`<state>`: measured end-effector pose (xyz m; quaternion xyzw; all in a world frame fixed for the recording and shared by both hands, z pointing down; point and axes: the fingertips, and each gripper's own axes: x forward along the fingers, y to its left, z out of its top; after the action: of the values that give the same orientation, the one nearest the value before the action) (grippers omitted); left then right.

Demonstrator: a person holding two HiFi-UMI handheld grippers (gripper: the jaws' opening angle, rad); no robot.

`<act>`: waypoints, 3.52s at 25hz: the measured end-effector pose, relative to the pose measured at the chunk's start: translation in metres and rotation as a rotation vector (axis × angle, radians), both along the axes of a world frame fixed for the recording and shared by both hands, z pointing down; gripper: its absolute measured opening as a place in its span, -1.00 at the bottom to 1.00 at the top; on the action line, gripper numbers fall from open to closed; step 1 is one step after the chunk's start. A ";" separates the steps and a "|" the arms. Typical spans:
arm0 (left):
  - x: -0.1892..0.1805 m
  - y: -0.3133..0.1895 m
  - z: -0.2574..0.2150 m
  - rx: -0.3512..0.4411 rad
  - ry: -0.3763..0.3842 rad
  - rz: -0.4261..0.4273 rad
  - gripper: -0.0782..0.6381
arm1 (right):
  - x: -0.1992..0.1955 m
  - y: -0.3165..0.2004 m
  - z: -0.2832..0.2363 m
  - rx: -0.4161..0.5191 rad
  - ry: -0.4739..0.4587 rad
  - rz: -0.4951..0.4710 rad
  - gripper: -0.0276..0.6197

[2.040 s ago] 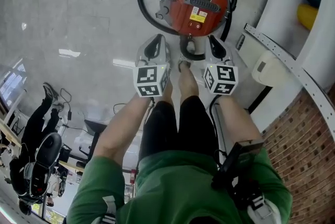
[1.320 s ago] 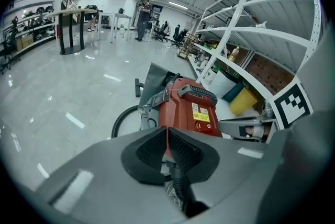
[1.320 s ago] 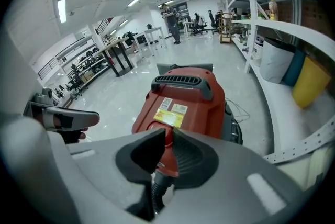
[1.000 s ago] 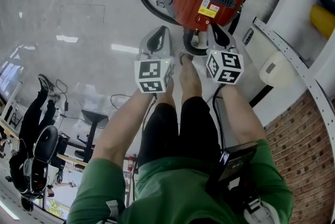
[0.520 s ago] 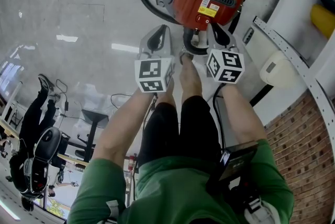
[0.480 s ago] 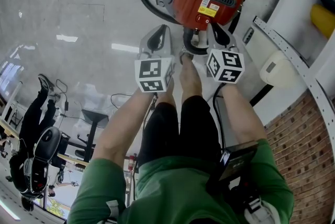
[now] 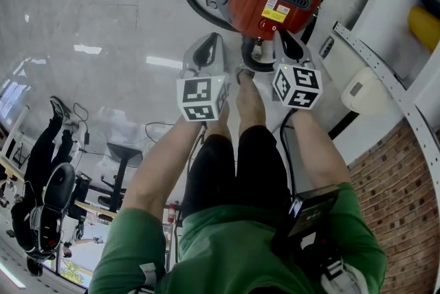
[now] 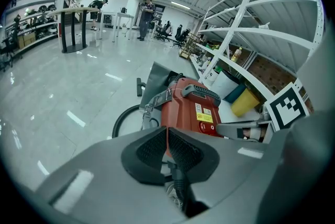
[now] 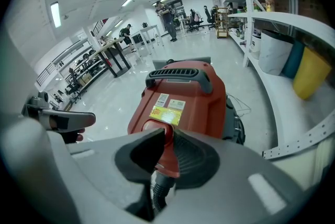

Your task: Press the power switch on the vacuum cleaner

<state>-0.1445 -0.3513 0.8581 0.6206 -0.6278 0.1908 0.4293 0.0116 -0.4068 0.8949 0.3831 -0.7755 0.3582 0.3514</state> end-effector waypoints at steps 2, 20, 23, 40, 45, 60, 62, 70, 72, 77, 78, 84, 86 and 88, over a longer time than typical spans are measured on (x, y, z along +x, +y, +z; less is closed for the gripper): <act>-0.001 -0.001 -0.001 -0.002 0.002 -0.006 -0.76 | 0.000 0.000 0.000 0.000 0.002 0.003 -0.79; -0.007 0.005 0.004 -0.008 -0.016 -0.013 -0.76 | 0.005 0.000 0.007 -0.019 0.010 0.038 -0.77; -0.009 0.011 0.006 -0.024 -0.025 -0.014 -0.76 | 0.005 0.000 0.008 -0.021 0.013 0.044 -0.77; -0.016 0.029 -0.043 -0.033 -0.097 0.035 -0.76 | 0.022 0.008 -0.046 -0.062 0.065 0.026 -0.82; -0.016 0.030 -0.081 0.002 -0.113 0.050 -0.76 | 0.027 0.014 -0.094 0.003 0.069 0.010 -0.83; -0.020 0.026 -0.200 0.161 -0.137 0.073 -0.76 | 0.029 0.022 -0.241 0.204 0.030 0.037 -0.91; -0.022 0.032 -0.220 0.183 -0.151 0.072 -0.76 | 0.027 0.029 -0.262 0.230 0.025 0.029 -0.91; -0.022 0.022 -0.311 0.348 -0.208 0.106 -0.76 | 0.027 0.034 -0.356 0.434 0.015 0.018 -0.91; -0.020 0.021 -0.338 0.405 -0.235 0.127 -0.76 | 0.026 0.038 -0.383 0.503 0.015 0.004 -0.91; -0.015 0.021 -0.402 0.566 -0.328 0.207 -0.76 | 0.021 0.046 -0.446 0.671 0.024 -0.041 -0.91; -0.015 0.024 -0.412 0.591 -0.343 0.213 -0.76 | 0.020 0.050 -0.458 0.698 0.024 -0.047 -0.91; -0.022 0.034 -0.464 0.713 -0.364 0.205 -0.76 | 0.024 0.066 -0.510 0.832 0.040 -0.039 -0.91; -0.023 0.038 -0.474 0.733 -0.355 0.197 -0.76 | 0.028 0.072 -0.520 0.856 0.049 -0.029 -0.91; -0.022 0.043 -0.484 0.739 -0.345 0.196 -0.76 | 0.032 0.078 -0.530 0.873 0.056 -0.013 -0.91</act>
<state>-0.1664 -0.3081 0.3746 0.7486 -0.6547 0.0942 0.0461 0.0437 -0.3293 0.3653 0.5006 -0.8467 -0.0159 0.1795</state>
